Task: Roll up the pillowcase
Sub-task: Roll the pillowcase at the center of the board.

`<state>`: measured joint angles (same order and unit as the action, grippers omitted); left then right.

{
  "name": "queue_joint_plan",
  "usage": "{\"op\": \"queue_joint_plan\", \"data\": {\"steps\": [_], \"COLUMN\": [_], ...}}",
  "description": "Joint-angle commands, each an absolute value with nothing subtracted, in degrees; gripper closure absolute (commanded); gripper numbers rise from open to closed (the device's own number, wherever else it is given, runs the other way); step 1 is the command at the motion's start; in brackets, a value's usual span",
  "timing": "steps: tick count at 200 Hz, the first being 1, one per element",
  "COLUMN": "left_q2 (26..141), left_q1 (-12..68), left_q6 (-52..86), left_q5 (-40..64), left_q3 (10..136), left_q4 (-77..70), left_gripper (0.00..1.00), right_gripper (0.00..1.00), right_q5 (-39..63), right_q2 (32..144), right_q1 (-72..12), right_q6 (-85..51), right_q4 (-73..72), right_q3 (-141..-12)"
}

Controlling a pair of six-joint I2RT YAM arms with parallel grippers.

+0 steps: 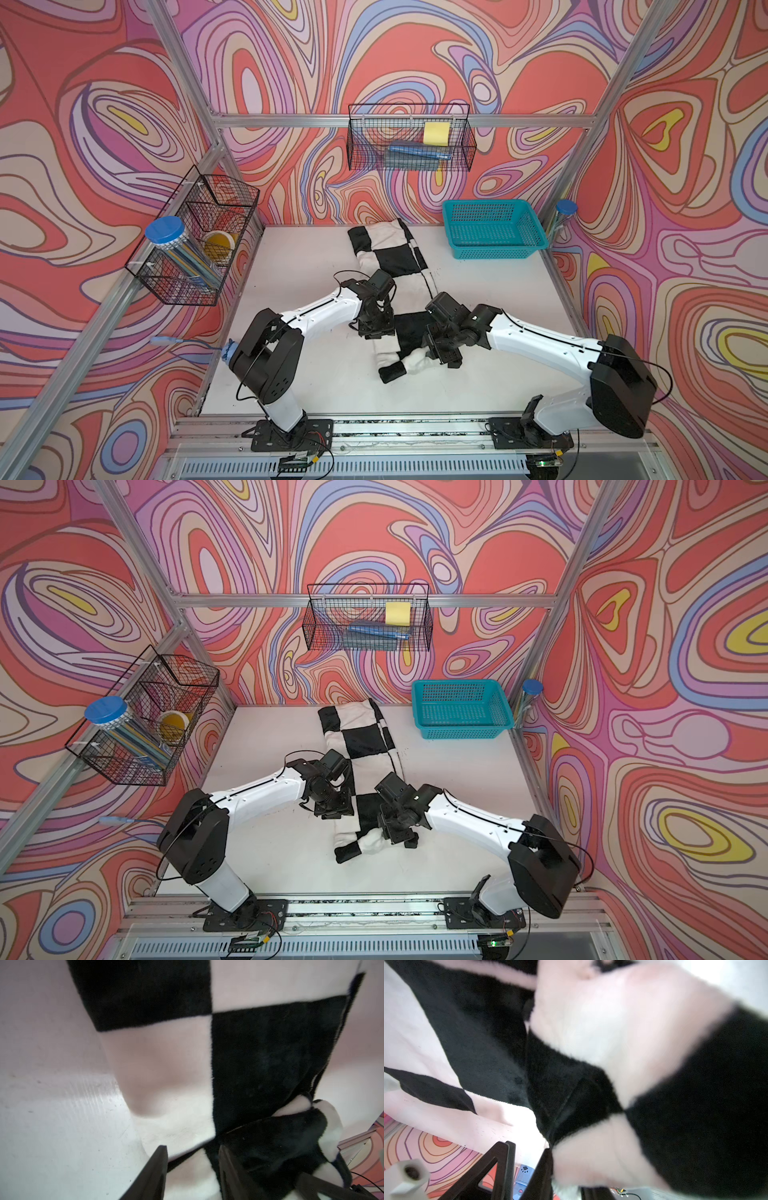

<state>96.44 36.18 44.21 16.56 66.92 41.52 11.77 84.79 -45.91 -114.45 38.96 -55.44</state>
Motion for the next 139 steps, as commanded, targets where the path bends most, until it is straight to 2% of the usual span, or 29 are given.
{"op": "queue_joint_plan", "data": {"steps": [1,42,95,116,139], "left_q2": [94.7,90.5,88.3,89.5,93.0], "left_q1": [34.8,32.9,32.9,33.0,33.0], "left_q6": [41.6,36.6,30.2,30.4,31.6], "left_q5": [14.5,14.8,23.6,24.6,25.5], "left_q3": [68.0,69.7,72.1,71.5,71.7], "left_q4": [45.5,48.1,48.1,46.5,43.5], "left_gripper": [0.52,0.52,0.53,0.57,0.68], "right_gripper": [0.75,0.74,0.63,0.62,0.62], "right_q5": [13.5,12.7,17.6,17.5,17.7], "right_q2": [88.5,92.5,103.2,106.9,108.9], "right_q1": [-44.6,-40.6,-35.3,-34.6,-32.7], "right_q6": [-110.1,-104.5,-96.4,-94.0,-92.3], "right_q4": [37.5,38.0,32.0,31.4,28.9], "right_q3": [-58.6,-63.0,-68.2,-71.6,-72.7]}}
